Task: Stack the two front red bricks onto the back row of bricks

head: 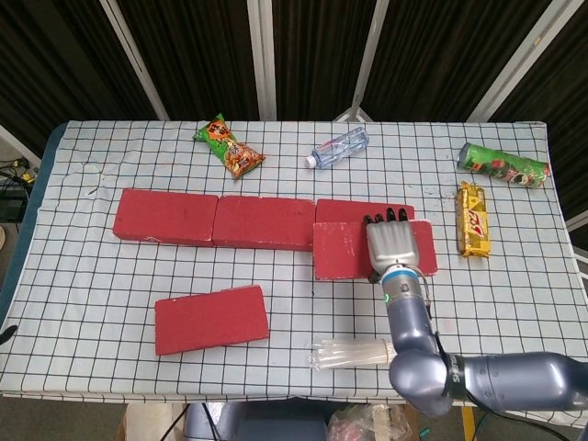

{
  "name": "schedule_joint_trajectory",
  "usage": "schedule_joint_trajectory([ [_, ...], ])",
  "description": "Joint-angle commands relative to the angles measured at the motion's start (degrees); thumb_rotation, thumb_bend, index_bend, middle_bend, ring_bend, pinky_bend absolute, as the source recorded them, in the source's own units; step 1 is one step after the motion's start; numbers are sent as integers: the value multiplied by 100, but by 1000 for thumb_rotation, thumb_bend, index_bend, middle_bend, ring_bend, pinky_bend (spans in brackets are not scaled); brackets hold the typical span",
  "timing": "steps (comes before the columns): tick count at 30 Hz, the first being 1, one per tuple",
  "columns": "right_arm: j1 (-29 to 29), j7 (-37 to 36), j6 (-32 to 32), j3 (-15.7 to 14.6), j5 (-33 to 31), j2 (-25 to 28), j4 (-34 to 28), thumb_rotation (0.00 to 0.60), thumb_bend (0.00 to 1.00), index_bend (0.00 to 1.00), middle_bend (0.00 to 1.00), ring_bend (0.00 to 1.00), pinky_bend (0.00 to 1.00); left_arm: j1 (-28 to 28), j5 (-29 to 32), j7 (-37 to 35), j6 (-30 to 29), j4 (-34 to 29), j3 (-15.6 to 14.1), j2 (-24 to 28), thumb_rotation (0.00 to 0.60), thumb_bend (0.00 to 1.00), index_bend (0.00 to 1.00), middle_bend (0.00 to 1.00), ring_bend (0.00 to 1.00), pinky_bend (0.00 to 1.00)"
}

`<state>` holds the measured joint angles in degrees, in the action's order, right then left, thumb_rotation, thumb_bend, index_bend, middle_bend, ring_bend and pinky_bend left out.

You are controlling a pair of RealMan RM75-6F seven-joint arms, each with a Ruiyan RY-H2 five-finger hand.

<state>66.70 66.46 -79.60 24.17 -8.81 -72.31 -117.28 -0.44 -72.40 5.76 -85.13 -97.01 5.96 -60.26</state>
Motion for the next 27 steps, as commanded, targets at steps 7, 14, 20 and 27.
schedule_joint_trajectory([
  [7, 1542, 1372, 322, 846, -1770, -944, 2328, 600, 133, 375, 268, 48, 0, -76, 207, 173, 76, 52, 92, -109, 600, 0, 139, 0, 0, 0],
  [14, 2016, 1884, 818, 1104, -2142, -1750, 3905, 600, 132, 375, 267, 48, 0, -113, 360, 284, 122, 73, 136, -153, 600, 0, 139, 0, 0, 0],
  [20, 2113, 2046, 1138, 1224, -2115, -2161, 4602, 600, 133, 375, 266, 48, 0, -142, 491, 365, 157, 97, 177, -190, 600, 0, 139, 0, 0, 0],
  [27, 2290, 2270, 1369, 1485, -2129, -2569, 5365, 600, 133, 375, 266, 48, 0, -193, 643, 424, 237, 135, 225, -220, 600, 0, 139, 0, 0, 0],
])
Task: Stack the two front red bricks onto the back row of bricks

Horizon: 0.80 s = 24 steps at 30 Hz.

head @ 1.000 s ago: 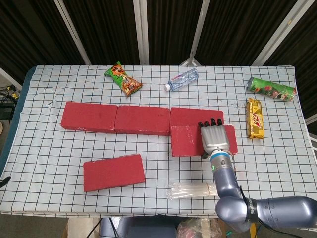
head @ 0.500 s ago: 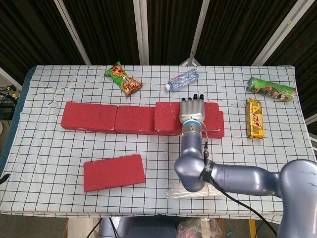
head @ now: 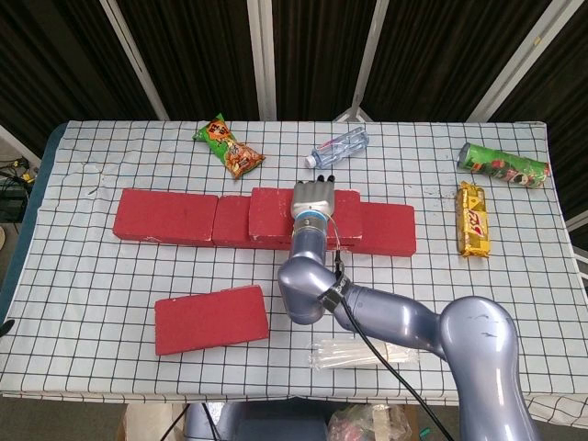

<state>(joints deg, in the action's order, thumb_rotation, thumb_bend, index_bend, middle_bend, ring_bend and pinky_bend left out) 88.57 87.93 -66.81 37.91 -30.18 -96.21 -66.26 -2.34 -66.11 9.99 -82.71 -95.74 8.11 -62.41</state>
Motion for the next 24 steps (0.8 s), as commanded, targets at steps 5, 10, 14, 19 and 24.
schedule_joint_trajectory([
  [5, 178, 259, 187, 226, 99, -404, 615, 600, 132, 375, 266, 48, 0, -18, 62, -6, 3, 34, 36, -14, 600, 0, 139, 0, 0, 0],
  [10, 198, 376, 219, 308, 187, -581, 903, 600, 133, 375, 266, 48, 0, -22, 99, -40, 18, 53, 52, -4, 600, 0, 139, 0, 0, 0],
  [14, 180, 450, 252, 386, 262, -683, 1057, 600, 133, 375, 266, 48, 0, -15, 105, -60, 2, 61, 57, 2, 600, 0, 139, 0, 0, 0],
  [19, 142, 514, 306, 506, 353, -756, 1172, 600, 132, 375, 266, 48, 0, -18, 117, -44, -1, 58, 55, -4, 600, 0, 139, 0, 0, 0],
  [24, 122, 583, 334, 594, 442, -816, 1259, 600, 133, 375, 266, 48, 0, -24, 151, 9, -10, 51, 59, -19, 600, 0, 139, 0, 0, 0],
])
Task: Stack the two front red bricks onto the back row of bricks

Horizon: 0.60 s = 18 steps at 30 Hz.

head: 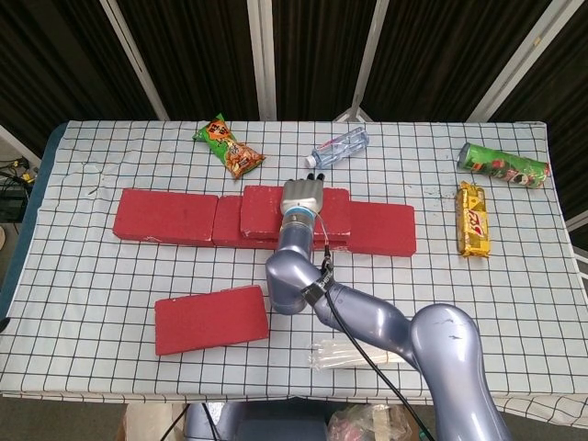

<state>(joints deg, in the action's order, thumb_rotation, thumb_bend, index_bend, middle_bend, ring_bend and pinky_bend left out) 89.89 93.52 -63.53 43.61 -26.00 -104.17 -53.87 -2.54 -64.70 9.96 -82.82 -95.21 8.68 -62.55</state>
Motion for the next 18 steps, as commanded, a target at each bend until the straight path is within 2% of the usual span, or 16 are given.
schedule_joint_trajectory([
  [1, -17, 35, 9, 41, 31, -30, 28, 600, 133, 375, 266, 48, 0, -5, 14, 17, 0, -2, 3, -6, 600, 0, 139, 0, 0, 0],
  [12, -81, 100, -157, 209, 149, -49, -67, 600, 133, 373, 261, 48, 0, 4, 20, 0, -6, -18, -5, 12, 600, 0, 139, 0, 0, 0],
  [18, -148, 137, -200, 268, 167, -54, -139, 600, 133, 328, 244, 48, 0, 14, -6, -10, -23, -34, -20, 22, 600, 0, 139, 0, 0, 0],
])
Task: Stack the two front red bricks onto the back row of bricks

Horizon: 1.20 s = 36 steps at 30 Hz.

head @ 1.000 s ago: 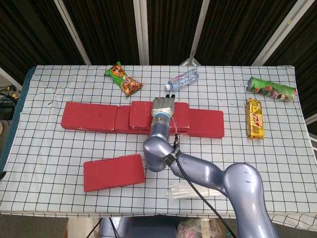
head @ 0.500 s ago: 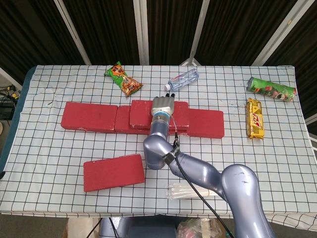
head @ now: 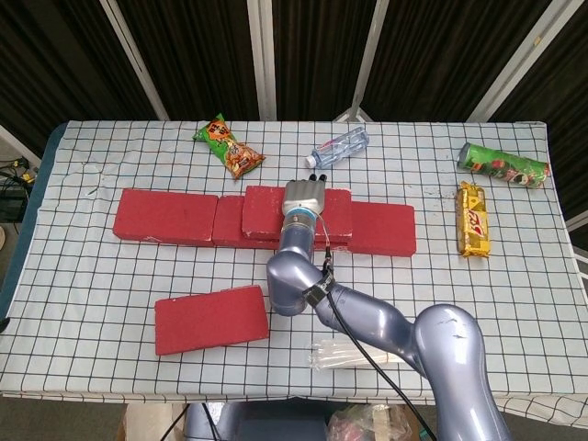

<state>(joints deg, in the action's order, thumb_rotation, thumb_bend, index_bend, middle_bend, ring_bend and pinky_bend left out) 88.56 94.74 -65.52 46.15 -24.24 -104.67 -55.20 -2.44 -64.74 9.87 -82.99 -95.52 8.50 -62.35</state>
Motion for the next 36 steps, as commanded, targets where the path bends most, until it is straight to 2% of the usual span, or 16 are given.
schedule_joint_trajectory([
  [1, -22, 25, -1, 23, -12, -7, -2, 600, 133, 325, 238, 48, 0, 5, -5, -3, -11, -5, -1, 3, 600, 0, 139, 0, 0, 0],
  [12, -41, 65, 56, 99, 60, -71, 79, 600, 133, 264, 180, 25, 0, -3, 31, 15, -2, 3, 7, -3, 600, 0, 139, 0, 0, 0],
  [21, -55, 164, 70, 167, 29, -107, 142, 600, 132, 177, 77, 0, 0, -6, 63, 39, -1, 2, 13, -8, 600, 0, 139, 0, 0, 0],
  [36, -88, 164, 126, 227, 99, -145, 195, 600, 133, 147, 53, 0, 0, -3, 76, 40, -17, 7, 20, -10, 600, 0, 140, 0, 0, 0],
])
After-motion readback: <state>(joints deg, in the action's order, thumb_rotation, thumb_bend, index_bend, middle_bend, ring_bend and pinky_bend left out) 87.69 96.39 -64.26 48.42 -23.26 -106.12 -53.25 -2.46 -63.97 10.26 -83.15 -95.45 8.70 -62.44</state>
